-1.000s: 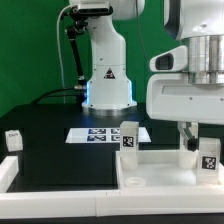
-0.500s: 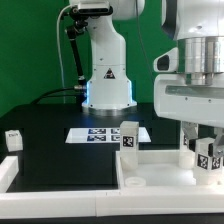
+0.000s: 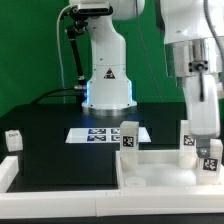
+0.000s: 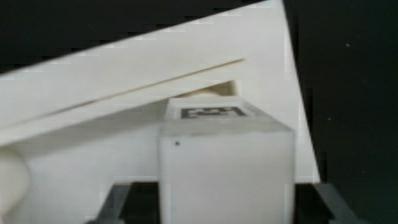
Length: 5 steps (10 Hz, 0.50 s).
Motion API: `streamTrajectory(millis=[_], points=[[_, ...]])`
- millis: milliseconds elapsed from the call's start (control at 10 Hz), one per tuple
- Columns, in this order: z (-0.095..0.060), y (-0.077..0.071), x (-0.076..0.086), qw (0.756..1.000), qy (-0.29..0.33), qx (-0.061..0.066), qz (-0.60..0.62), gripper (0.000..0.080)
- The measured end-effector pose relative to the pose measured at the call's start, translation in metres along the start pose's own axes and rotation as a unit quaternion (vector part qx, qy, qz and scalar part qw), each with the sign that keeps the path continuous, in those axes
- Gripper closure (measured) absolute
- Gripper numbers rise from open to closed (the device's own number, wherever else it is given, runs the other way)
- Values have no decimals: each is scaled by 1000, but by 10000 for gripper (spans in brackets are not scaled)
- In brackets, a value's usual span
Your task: Assemble square table
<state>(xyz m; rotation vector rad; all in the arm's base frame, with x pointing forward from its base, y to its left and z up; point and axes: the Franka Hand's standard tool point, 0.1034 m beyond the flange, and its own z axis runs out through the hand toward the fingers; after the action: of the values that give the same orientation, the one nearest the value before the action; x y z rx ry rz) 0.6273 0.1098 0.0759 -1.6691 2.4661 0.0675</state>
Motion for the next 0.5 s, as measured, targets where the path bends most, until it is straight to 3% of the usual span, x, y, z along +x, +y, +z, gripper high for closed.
streamTrajectory(millis=[200,500], points=[[0,0,1,996,-1,-1,92,505],[0,1,1,995,0,-2,98,505]])
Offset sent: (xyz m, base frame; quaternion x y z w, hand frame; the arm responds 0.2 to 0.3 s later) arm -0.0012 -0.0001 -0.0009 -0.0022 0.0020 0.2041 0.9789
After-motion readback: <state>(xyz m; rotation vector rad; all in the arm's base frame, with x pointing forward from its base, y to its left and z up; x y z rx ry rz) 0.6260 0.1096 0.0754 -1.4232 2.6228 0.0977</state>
